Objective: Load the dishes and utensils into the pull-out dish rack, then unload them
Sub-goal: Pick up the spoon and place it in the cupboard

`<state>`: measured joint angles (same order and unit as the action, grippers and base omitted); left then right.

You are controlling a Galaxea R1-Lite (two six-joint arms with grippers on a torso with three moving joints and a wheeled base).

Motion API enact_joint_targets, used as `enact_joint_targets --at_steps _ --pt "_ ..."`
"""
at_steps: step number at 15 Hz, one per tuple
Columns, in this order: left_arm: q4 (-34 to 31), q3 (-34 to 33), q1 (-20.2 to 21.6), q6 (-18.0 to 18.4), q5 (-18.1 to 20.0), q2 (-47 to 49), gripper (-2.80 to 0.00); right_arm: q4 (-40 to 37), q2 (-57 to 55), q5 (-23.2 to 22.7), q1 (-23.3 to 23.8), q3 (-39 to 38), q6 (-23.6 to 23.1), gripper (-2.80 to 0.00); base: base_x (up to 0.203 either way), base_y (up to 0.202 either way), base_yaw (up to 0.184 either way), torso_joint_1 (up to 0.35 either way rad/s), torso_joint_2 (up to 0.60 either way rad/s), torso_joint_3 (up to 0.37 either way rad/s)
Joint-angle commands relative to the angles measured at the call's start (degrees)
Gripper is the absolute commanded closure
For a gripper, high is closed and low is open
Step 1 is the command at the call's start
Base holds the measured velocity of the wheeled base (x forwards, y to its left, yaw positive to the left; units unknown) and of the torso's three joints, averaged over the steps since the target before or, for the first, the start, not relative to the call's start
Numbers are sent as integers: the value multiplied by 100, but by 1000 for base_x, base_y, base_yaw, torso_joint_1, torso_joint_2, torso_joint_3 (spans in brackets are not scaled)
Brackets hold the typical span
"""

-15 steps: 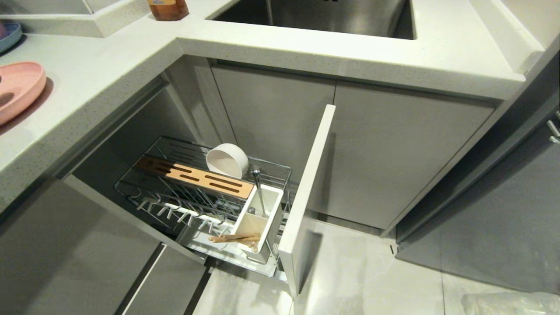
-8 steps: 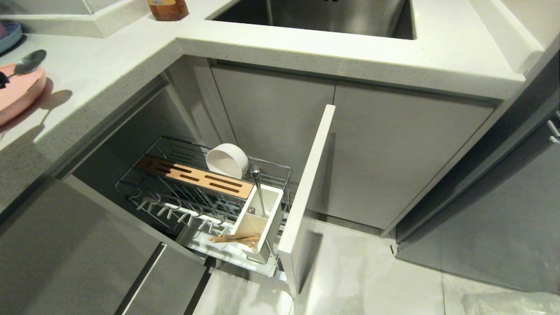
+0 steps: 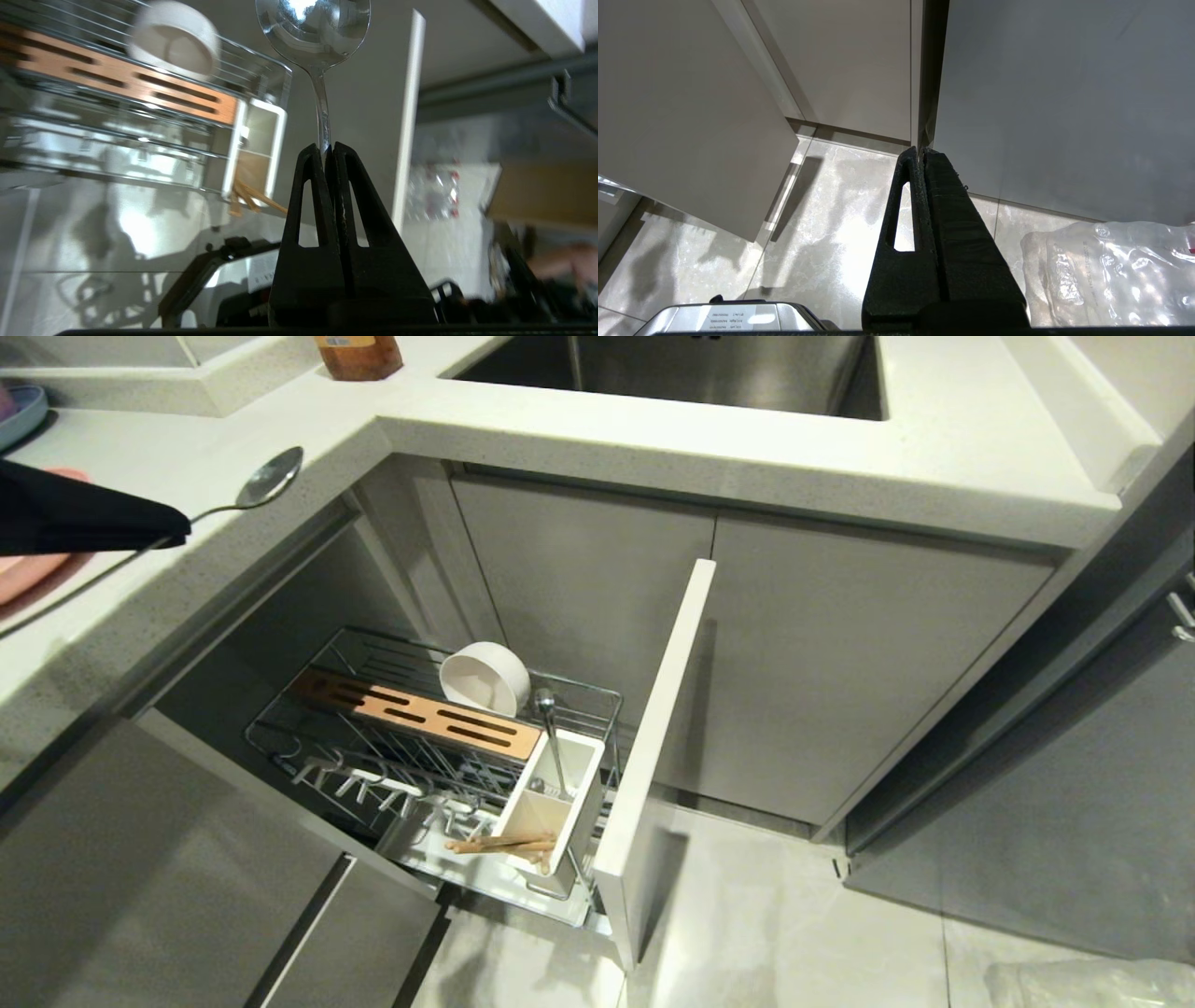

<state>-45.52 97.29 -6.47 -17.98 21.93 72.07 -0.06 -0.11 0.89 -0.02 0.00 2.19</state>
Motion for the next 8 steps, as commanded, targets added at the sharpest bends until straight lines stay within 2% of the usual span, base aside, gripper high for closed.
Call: enact_joint_targets --at_steps 1,5,8 --pt "82 -353 -400 -12 13 -150 0 6 2 7 -6 -18 0 0 0 0 0 0 0 0" --pt "140 -901 -763 -26 16 11 0 -2 2 -1 -6 -17 0 0 0 0 0 0 0 0" --pt "123 -1028 -837 -19 7 372 0 -2 2 3 2 -13 0 0 0 0 0 0 0 0"
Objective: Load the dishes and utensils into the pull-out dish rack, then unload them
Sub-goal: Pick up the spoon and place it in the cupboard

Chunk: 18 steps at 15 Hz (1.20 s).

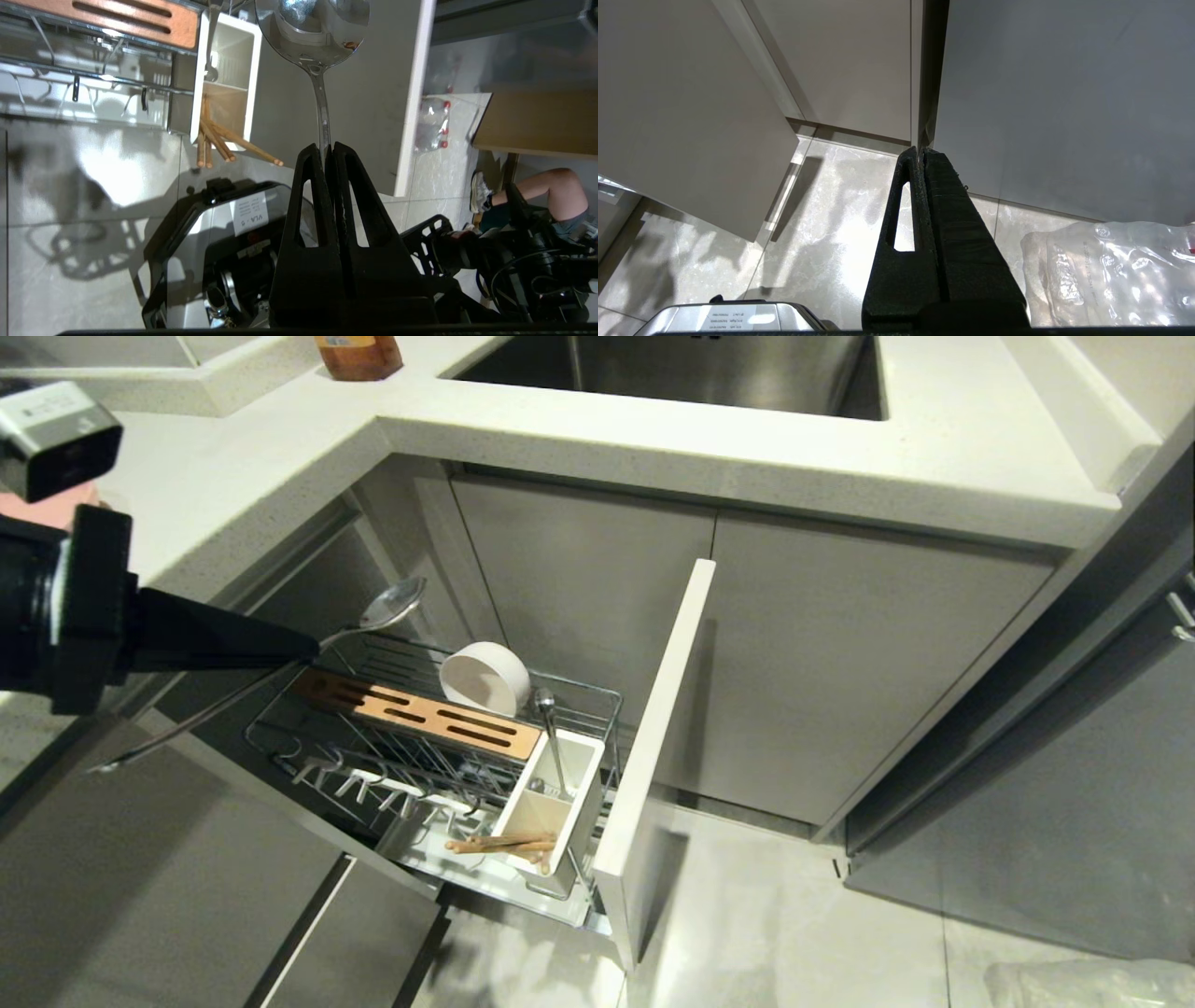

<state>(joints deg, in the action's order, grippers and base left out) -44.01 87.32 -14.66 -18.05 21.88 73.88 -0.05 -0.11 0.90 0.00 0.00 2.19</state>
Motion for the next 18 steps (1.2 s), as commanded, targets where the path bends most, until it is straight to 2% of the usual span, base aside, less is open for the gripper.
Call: enact_joint_targets --at_steps 1,4,5,9,13,18 --pt "-35 -7 -19 -7 -2 339 0 -1 2 -2 -4 -11 0 0 0 0 0 0 0 0" --pt "-48 4 -137 -20 -33 768 0 2 2 3 -6 -11 0 0 0 0 0 0 0 0" --pt "-101 7 -297 -22 -59 908 0 -2 2 -2 -7 -16 0 0 0 0 0 0 0 0" --pt "-492 192 -745 -67 -559 1387 0 2 2 0 -3 -17 0 0 0 0 0 0 0 0" --pt "-521 493 -898 -561 -878 1894 0 5 2 6 0 -9 0 0 0 0 0 0 0 0" --pt "-633 905 -1079 -1182 -1041 2587 0 1 2 -2 -1 -17 0 0 0 0 0 0 0 0"
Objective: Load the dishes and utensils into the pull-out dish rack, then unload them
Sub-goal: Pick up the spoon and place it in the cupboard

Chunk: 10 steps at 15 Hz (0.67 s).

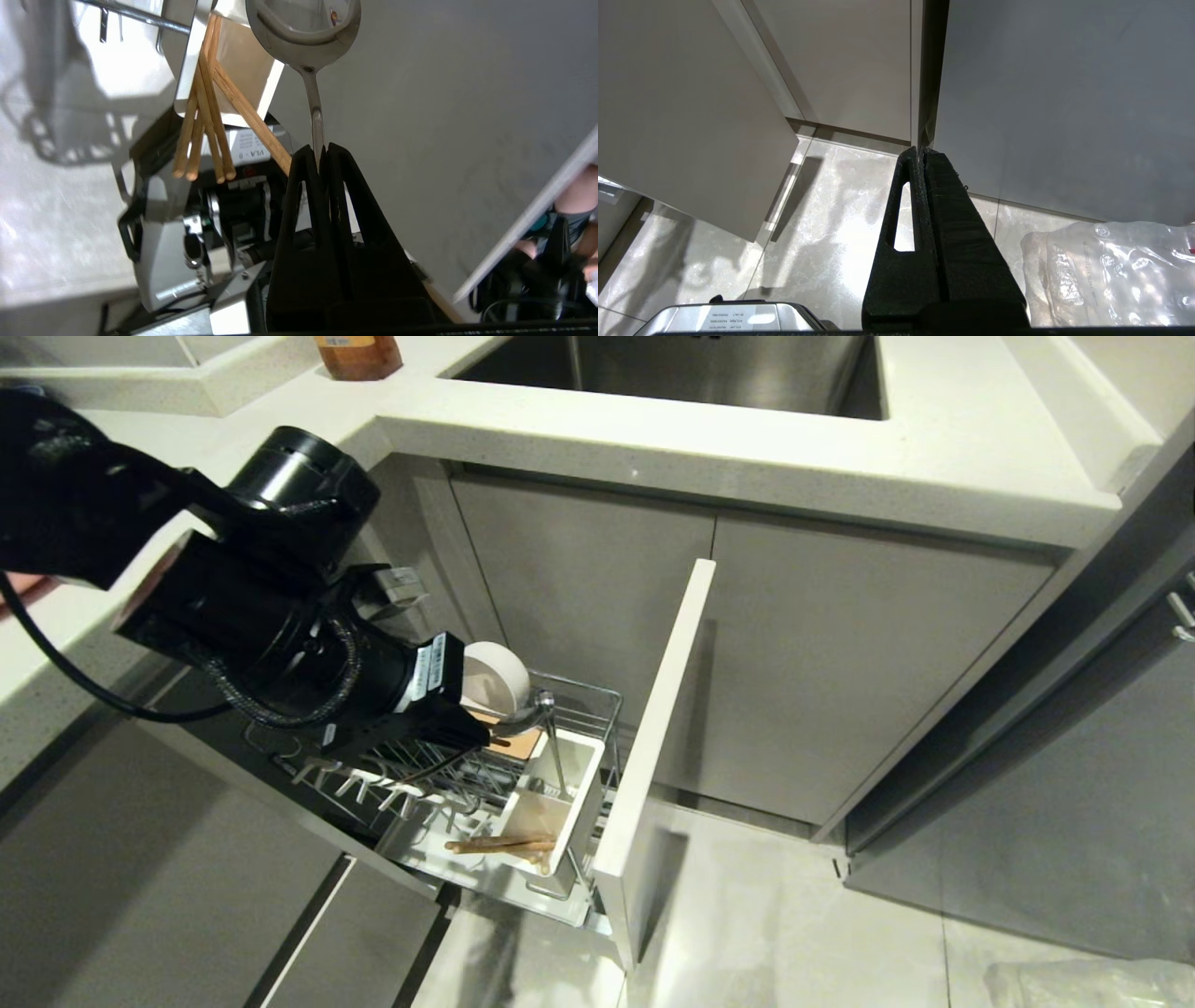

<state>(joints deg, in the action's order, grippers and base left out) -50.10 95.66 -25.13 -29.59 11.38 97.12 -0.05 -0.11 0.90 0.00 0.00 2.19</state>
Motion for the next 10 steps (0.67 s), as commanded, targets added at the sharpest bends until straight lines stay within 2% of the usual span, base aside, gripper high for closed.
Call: enact_joint_targets --at_steps 1,3,8,10 --pt "-103 182 -60 -146 -49 398 0 -1 2 -2 -8 -9 0 0 0 0 0 0 0 0" --pt "-399 492 -160 -463 -230 671 0 -4 2 -2 -8 -17 0 0 0 0 0 0 0 0" --pt "-761 770 -226 -557 -233 1010 0 1 2 -2 0 -9 0 0 0 0 0 0 0 0" --pt "-773 835 -252 -716 -232 1149 0 -3 2 6 0 -17 0 0 0 0 0 0 0 0"
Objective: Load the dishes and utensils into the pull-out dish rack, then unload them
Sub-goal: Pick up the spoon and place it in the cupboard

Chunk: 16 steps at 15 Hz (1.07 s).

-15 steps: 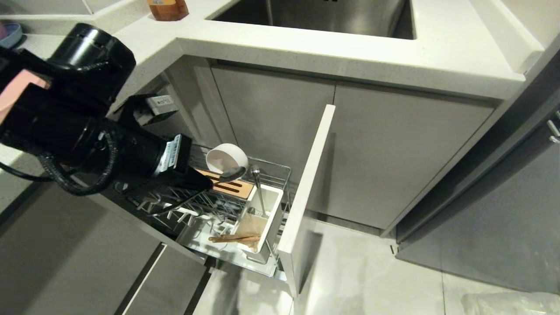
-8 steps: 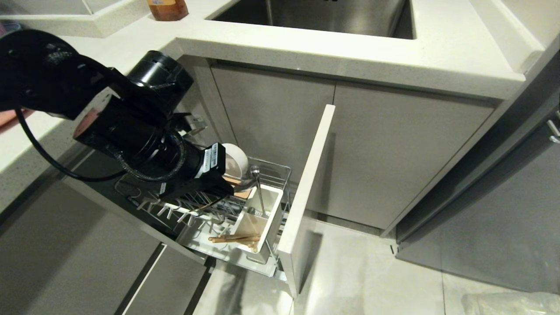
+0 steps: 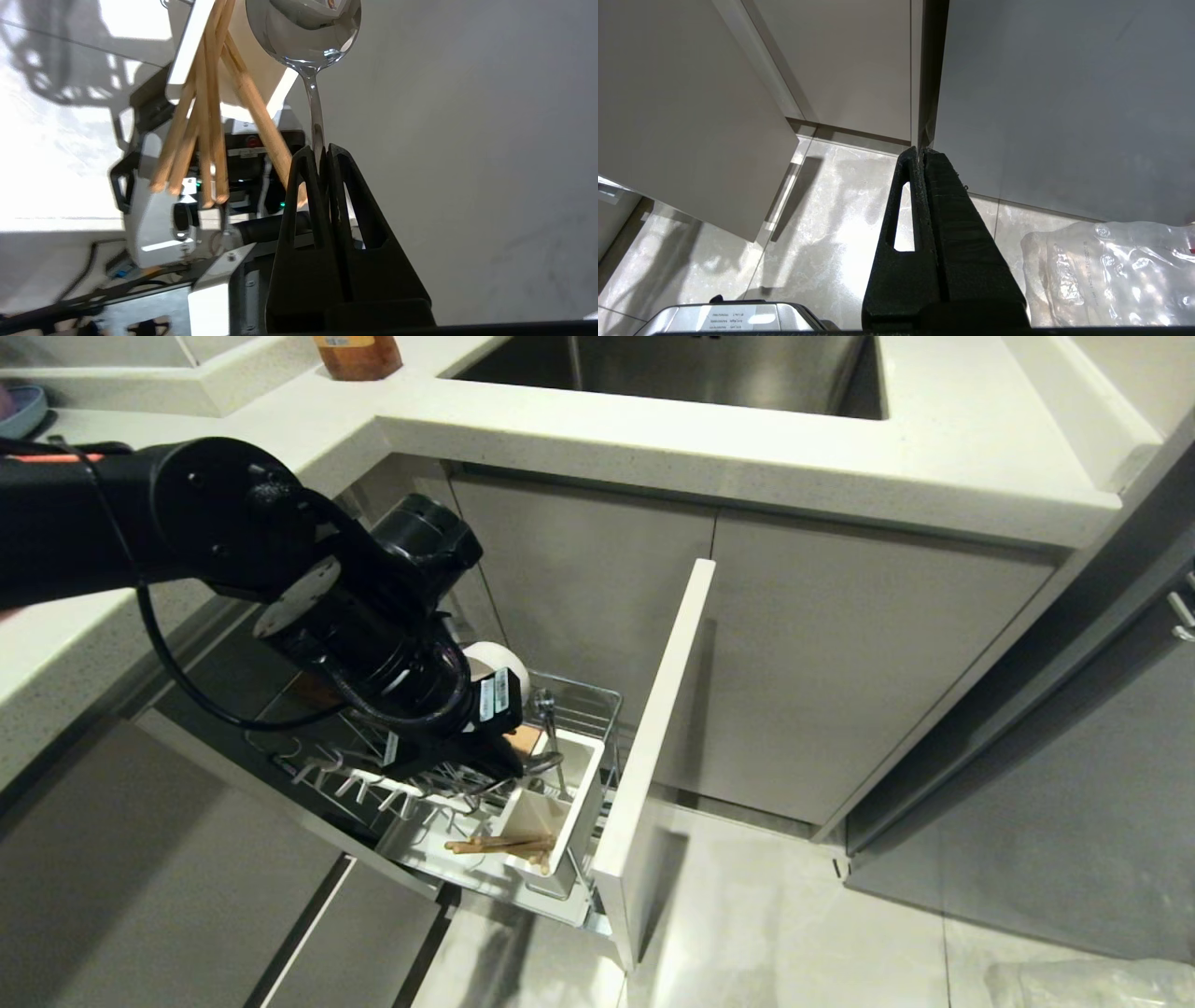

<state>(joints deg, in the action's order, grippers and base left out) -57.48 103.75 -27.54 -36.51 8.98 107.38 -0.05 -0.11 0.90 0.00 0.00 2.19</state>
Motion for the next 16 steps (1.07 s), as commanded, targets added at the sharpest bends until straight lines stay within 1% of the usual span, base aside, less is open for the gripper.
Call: enact_joint_targets --at_steps 1,6,9,16 --pt "-42 73 -20 -92 8 159 0 -4 2 -2 0 -18 0 0 0 0 0 0 0 0" --pt "-44 178 -32 -153 77 436 0 -3 2 1 0 -18 0 0 0 0 0 0 0 0" --pt "-44 267 -27 -273 93 581 0 -4 2 -2 -8 -18 0 0 0 0 0 0 0 0" --pt "-18 550 6 -287 131 1014 0 2 2 2 -5 -15 1 0 0 0 0 0 0 0"
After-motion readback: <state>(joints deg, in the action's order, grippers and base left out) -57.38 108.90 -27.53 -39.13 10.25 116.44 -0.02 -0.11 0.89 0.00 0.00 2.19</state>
